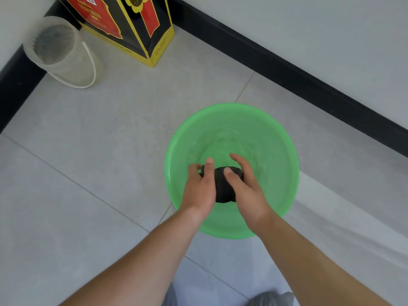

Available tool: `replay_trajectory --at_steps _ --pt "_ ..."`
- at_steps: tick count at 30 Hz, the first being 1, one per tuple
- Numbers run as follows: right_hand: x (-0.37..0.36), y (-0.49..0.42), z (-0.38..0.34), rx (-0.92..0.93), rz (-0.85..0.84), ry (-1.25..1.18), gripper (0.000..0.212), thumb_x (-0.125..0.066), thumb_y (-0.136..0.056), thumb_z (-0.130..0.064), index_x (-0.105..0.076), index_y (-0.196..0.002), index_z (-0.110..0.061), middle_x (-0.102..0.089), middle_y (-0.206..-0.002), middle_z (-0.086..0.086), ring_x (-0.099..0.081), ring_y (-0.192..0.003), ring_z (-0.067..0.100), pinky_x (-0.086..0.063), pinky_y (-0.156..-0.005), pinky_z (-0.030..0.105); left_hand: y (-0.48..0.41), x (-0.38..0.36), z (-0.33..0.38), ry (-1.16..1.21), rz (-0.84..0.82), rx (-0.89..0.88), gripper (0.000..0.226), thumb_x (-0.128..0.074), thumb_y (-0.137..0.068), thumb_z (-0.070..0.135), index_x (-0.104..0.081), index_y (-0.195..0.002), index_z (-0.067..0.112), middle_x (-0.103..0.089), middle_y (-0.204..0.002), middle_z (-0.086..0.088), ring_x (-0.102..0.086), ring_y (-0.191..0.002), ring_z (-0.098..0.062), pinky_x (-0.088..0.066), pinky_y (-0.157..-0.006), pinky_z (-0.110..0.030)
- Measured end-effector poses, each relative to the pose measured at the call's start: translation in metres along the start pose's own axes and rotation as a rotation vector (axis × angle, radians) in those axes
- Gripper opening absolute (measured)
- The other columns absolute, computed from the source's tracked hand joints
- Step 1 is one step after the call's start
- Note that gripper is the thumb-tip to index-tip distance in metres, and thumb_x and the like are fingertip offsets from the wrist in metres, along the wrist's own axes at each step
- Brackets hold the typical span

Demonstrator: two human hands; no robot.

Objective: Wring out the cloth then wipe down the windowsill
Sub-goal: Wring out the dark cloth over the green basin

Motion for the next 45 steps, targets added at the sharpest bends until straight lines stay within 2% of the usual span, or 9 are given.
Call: replay_trajectory --at_steps 2,5,11,16,19,30,37,41,45 --pt "0.009 0.006 -0.001 0.109 0.093 -0.018 0.042 -0.064 -0.095 -0.017 -0.054 -0.131 -0.037 -0.066 -0.111 -0.008 -0.066 -0.098 0.002 -0.055 -0.086 0.024 0.005 -0.001 0.007 0.089 -0.075 -0.068 0.037 -0.042 -0.096 0.054 -0.041 -0.127 0.035 -0.060 -0.121 -0.004 -0.062 -0.102 -0.022 -0.052 -0.093 -0.047" --pt "0.018 0.010 -0.011 0.210 0.247 -0.069 0.033 -0.062 -0.096 -0.012 -0.062 -0.127 -0.026 -0.066 -0.111 -0.010 -0.065 -0.094 -0.007 -0.052 -0.074 0.011 0.012 -0.008 0.013 0.115 -0.203 -0.224 0.046 -0.044 -0.088 0.046 -0.043 -0.134 0.045 -0.049 -0.135 0.003 -0.057 -0.117 -0.020 -0.049 -0.098 -0.047" --pt "-0.015 0.011 -0.014 0.141 0.227 -0.064 0.010 -0.056 -0.099 -0.028 -0.064 -0.098 -0.022 -0.073 -0.091 -0.003 -0.070 -0.090 0.016 -0.057 -0.083 0.040 0.026 -0.007 0.033 -0.018 -0.051 -0.495 0.031 -0.038 -0.091 0.057 -0.053 -0.091 0.030 -0.064 -0.088 0.008 -0.062 -0.088 -0.011 -0.051 -0.077 -0.035" --pt "-0.020 0.004 -0.025 0.197 0.227 -0.047 0.025 -0.052 -0.101 -0.033 -0.061 -0.091 -0.012 -0.071 -0.087 0.011 -0.068 -0.086 0.029 -0.057 -0.077 0.043 0.020 -0.001 0.036 0.032 -0.014 -0.460 0.030 -0.041 -0.100 0.047 -0.056 -0.088 0.025 -0.067 -0.079 0.017 -0.064 -0.075 -0.001 -0.049 -0.068 -0.023" --pt "-0.021 0.003 -0.030 0.230 0.210 -0.010 0.030 -0.051 -0.102 -0.029 -0.057 -0.086 -0.005 -0.064 -0.078 0.015 -0.060 -0.070 0.023 -0.052 -0.068 0.040 0.019 0.000 0.035 0.092 0.018 -0.435 0.028 -0.044 -0.103 0.037 -0.058 -0.086 0.020 -0.067 -0.075 0.012 -0.063 -0.074 -0.003 -0.048 -0.067 -0.020" --pt "-0.020 0.001 -0.025 0.271 0.122 0.043 0.028 -0.048 -0.094 -0.025 -0.048 -0.076 -0.004 -0.048 -0.066 0.007 -0.045 -0.063 0.019 -0.044 -0.060 0.047 0.021 -0.008 0.019 0.214 0.064 -0.322 0.033 -0.043 -0.104 0.033 -0.060 -0.088 0.009 -0.070 -0.082 -0.006 -0.067 -0.080 -0.021 -0.054 -0.079 -0.045" --pt "-0.018 -0.002 -0.024 0.219 0.115 0.085 0.030 -0.050 -0.099 -0.016 -0.045 -0.069 -0.015 -0.044 -0.056 -0.011 -0.042 -0.055 0.009 -0.038 -0.053 0.028 0.021 -0.009 0.018 0.287 0.034 -0.195 0.035 -0.045 -0.096 0.042 -0.060 -0.086 0.011 -0.069 -0.082 -0.008 -0.067 -0.083 -0.029 -0.055 -0.079 -0.052" --pt "-0.010 0.000 -0.024 0.129 0.090 0.143 0.008 -0.056 -0.098 -0.027 -0.057 -0.106 -0.026 -0.056 -0.078 -0.017 -0.054 -0.069 -0.002 -0.046 -0.070 0.021 0.020 0.003 0.017 0.185 0.007 -0.152 0.021 -0.050 -0.096 0.047 -0.055 -0.096 0.026 -0.066 -0.089 0.002 -0.064 -0.081 -0.022 -0.051 -0.067 -0.040" --pt "0.000 0.014 -0.029 0.036 0.110 0.151 0.067 -0.062 -0.095 -0.033 -0.027 -0.151 -0.025 -0.054 -0.109 -0.019 -0.055 -0.099 0.000 -0.040 -0.093 0.024 0.031 0.015 0.022 0.106 -0.048 -0.109 0.029 -0.056 -0.095 0.044 -0.050 -0.119 0.029 -0.062 -0.106 0.008 -0.066 -0.093 -0.014 -0.060 -0.076 -0.041"
Point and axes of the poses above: each hand's wrist, its own y-axis away from the middle knuckle, its own x-axis out of the back of the hand, z = x × y, the point moved 4 cm from there along -y, towards the middle knuckle
